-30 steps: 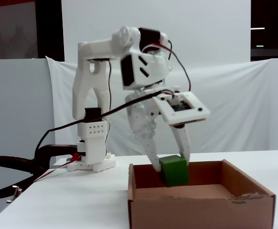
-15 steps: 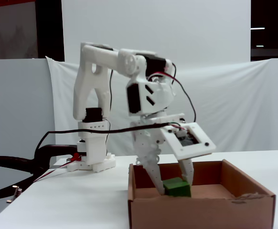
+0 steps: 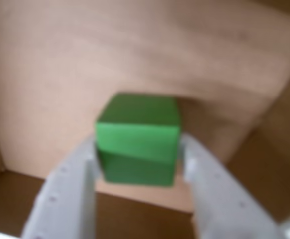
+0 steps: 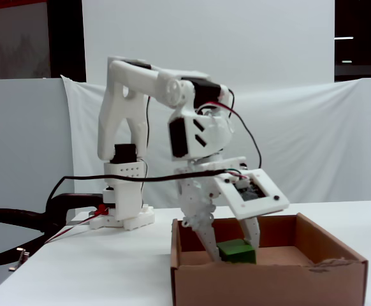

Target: Grasp a green cube and put it in a box.

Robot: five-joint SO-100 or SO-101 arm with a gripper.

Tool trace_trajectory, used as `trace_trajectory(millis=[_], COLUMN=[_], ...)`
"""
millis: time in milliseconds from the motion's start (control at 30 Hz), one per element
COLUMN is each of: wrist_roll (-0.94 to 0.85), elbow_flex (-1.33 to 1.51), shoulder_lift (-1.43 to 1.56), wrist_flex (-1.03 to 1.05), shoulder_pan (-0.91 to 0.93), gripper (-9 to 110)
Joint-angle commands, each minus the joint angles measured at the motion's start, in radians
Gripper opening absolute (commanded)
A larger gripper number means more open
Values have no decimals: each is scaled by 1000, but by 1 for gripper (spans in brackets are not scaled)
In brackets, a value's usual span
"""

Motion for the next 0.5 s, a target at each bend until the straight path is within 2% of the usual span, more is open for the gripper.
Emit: trace_trajectory(millis=[0,467], wrist_roll=[3,38], elbow_flex=[-21,-135], shoulder_lift=[18,104], wrist_flex=[8,158], shoulder_pan=[9,54], gripper=[22,28])
